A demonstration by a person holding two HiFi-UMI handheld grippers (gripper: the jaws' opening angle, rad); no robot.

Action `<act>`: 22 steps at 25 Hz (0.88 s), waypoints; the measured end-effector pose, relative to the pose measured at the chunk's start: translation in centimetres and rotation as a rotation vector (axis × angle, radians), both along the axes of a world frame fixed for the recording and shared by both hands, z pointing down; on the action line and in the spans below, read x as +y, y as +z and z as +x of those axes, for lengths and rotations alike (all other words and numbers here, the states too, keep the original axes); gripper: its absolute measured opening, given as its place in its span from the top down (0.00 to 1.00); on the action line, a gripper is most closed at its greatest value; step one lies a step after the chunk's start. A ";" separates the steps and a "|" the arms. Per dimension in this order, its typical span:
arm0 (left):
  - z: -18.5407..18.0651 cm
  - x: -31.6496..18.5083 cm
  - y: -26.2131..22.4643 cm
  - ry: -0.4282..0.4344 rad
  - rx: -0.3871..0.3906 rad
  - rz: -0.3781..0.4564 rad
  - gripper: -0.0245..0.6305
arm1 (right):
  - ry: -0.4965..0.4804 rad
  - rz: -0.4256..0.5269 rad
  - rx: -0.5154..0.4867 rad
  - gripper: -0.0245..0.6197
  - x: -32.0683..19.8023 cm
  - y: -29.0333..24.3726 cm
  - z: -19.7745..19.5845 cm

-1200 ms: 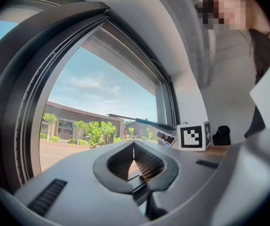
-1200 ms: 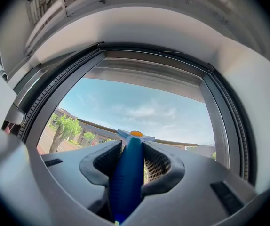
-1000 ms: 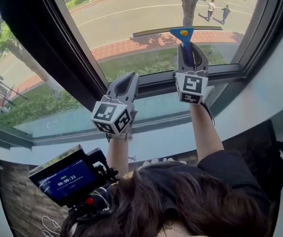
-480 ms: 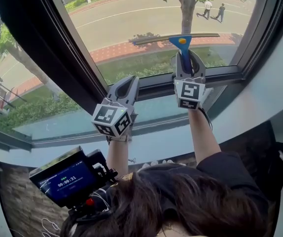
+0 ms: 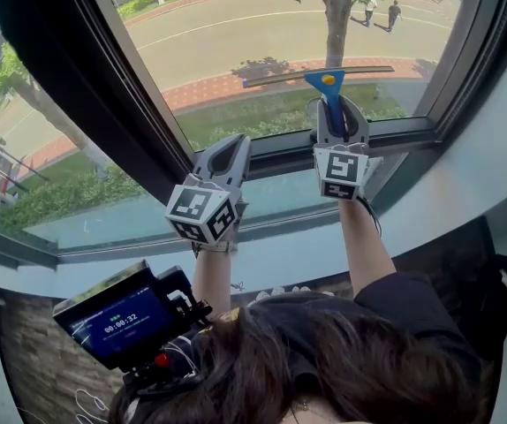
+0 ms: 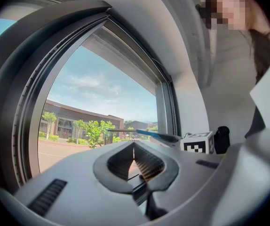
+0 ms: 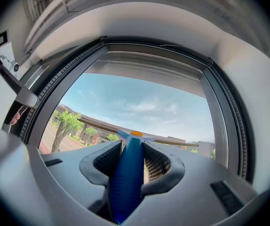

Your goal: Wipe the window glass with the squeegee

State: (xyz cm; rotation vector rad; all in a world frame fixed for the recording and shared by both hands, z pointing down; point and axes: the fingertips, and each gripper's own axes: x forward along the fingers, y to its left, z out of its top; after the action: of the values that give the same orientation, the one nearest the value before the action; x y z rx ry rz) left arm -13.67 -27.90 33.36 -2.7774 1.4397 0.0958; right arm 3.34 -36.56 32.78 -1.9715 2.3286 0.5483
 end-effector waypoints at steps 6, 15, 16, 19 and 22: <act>0.0 0.0 0.9 0.001 -0.001 -0.020 0.96 | 0.000 -0.009 0.006 0.74 0.2 1.0 0.0; -0.2 0.2 1.7 -0.001 0.000 -0.038 0.96 | -0.001 -0.024 0.004 0.74 0.5 1.9 -0.2; -0.2 0.2 1.7 -0.001 0.000 -0.038 0.96 | -0.001 -0.025 0.004 0.74 0.5 2.0 -0.2; -0.2 0.1 1.6 -0.001 -0.001 -0.037 0.96 | 0.000 -0.032 -0.001 0.74 0.4 2.3 -0.2; -0.2 0.1 1.6 0.000 -0.001 -0.036 0.96 | 0.001 -0.041 -0.002 0.74 0.4 2.7 -0.3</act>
State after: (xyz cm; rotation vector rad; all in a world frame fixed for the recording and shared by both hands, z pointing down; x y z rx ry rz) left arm -13.88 -27.78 35.01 -2.8051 1.4558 0.0690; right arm 3.03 -36.20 35.49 -1.9892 2.3561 0.5024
